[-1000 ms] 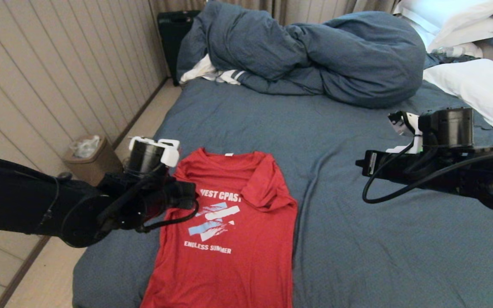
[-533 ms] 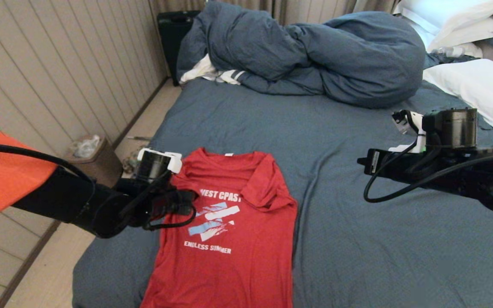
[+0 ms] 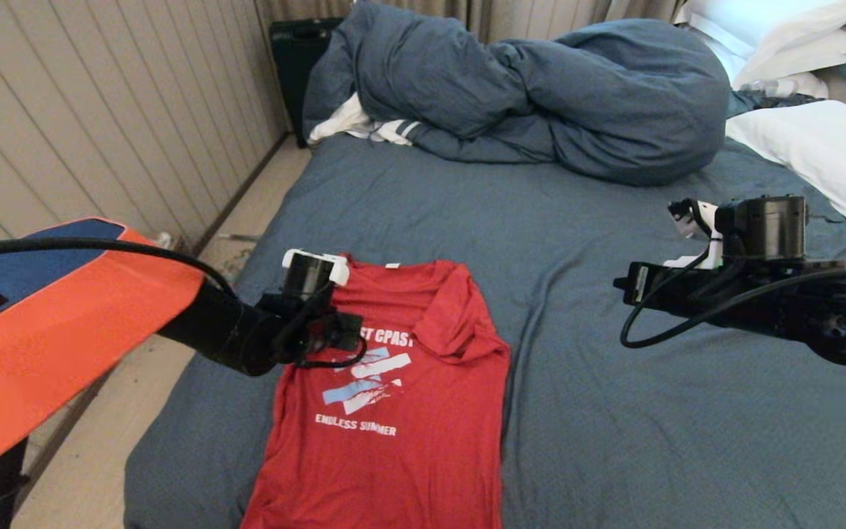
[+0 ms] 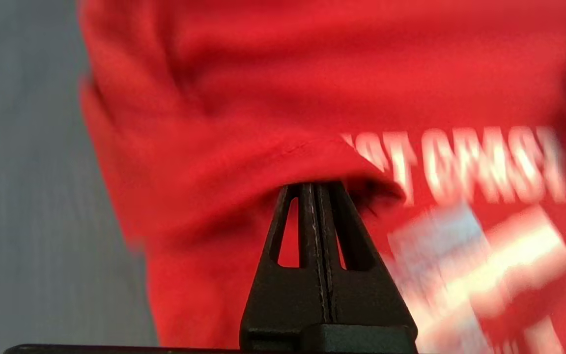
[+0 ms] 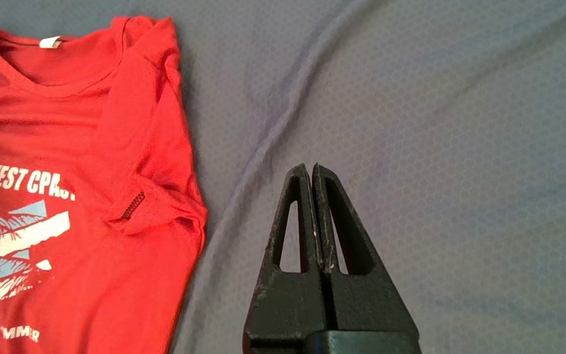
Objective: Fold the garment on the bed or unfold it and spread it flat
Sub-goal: Fold the red T-shirt
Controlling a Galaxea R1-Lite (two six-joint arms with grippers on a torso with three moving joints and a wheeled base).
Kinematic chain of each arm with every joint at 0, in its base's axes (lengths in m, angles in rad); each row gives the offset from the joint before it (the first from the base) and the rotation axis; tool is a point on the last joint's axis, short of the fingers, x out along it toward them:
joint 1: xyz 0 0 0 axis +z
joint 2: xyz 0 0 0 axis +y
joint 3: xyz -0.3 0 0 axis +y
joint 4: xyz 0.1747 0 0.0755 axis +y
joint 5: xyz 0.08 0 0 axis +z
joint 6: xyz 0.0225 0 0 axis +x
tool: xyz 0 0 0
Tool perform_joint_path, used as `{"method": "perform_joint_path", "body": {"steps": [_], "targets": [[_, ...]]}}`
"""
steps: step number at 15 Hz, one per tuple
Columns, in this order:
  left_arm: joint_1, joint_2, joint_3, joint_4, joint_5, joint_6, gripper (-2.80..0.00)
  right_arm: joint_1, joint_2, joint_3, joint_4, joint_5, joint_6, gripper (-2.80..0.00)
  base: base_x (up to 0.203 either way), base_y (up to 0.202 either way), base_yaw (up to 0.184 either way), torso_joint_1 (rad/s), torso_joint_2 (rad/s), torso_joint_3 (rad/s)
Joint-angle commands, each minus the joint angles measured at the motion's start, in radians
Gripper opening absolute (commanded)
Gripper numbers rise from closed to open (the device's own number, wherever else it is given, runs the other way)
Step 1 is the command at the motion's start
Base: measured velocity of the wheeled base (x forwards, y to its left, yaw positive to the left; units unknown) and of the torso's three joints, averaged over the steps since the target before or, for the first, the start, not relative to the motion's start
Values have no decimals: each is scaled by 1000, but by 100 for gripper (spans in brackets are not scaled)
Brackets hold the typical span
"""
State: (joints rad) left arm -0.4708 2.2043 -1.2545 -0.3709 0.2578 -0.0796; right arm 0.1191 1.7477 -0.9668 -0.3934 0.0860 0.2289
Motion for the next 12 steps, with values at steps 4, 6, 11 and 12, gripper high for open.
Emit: {"method": "perform_joint_path", "body": {"steps": [4,6,11,12], "targets": [[80,53,-174,-12,19,95,-280,2,6,3,-2,1,1,-280,0,0,0,0,0,0],[98,52,-247,-10,37,129,-280,2,6,3,-2,1,1,-280,0,0,0,0,0,0],[80,109,-315,-14,45,162,-280,2,4,7,-4,1,1,-280,0,0,0,0,0,0],[69,107,-302,-19,46,164,-280,1,4,7,-4,1,1,-280,0,0,0,0,0,0]]}}
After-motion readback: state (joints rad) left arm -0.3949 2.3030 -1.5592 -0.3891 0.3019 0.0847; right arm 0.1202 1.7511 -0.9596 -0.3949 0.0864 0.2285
